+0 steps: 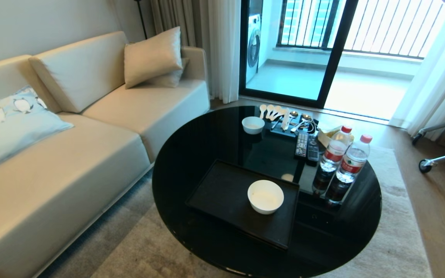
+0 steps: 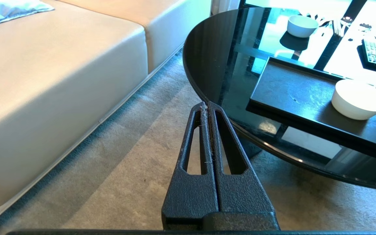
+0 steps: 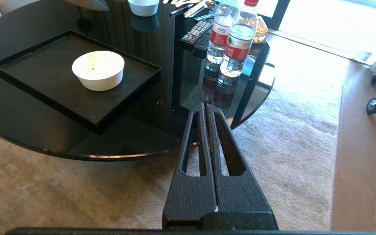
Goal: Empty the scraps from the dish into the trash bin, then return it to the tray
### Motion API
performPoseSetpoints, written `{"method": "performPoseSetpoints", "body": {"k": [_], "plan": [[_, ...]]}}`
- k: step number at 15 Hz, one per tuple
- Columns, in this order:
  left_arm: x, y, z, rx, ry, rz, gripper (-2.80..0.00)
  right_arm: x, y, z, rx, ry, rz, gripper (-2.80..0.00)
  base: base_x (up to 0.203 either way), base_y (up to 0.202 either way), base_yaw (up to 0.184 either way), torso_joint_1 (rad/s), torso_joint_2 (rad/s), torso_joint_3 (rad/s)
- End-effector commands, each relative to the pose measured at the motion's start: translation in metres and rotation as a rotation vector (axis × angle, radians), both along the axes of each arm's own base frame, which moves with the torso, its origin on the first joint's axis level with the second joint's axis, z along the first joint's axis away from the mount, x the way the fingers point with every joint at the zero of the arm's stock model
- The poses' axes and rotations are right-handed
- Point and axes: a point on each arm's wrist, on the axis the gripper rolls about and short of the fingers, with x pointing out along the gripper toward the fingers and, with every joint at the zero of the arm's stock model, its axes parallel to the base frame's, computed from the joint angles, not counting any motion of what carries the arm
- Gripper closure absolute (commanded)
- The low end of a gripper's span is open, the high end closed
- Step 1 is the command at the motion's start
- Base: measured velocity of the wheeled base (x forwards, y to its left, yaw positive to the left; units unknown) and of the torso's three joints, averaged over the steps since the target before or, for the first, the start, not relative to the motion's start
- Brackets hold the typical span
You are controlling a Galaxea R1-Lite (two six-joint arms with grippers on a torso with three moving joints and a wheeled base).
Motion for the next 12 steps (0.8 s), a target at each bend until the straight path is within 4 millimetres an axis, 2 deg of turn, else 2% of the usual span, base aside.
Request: {"method": "performPoseSetpoints", "body": {"k": [1, 12], "plan": [[0.0, 0.0, 0.0, -0.001, -0.001, 0.0, 0.0, 0.0001, 0.0, -0.0001, 0.014, 0.001, -0.002, 0.0, 0.0, 0.0, 0.0, 0.0, 0.0, 0.0], [0.0, 0.0, 0.0, -0.001, -0.001, 0.0, 0.0, 0.0001, 0.0, 0.0001, 0.034, 0.001, -0.002, 0.0, 0.0, 0.0, 0.0, 0.0, 0.0, 0.0]]}}
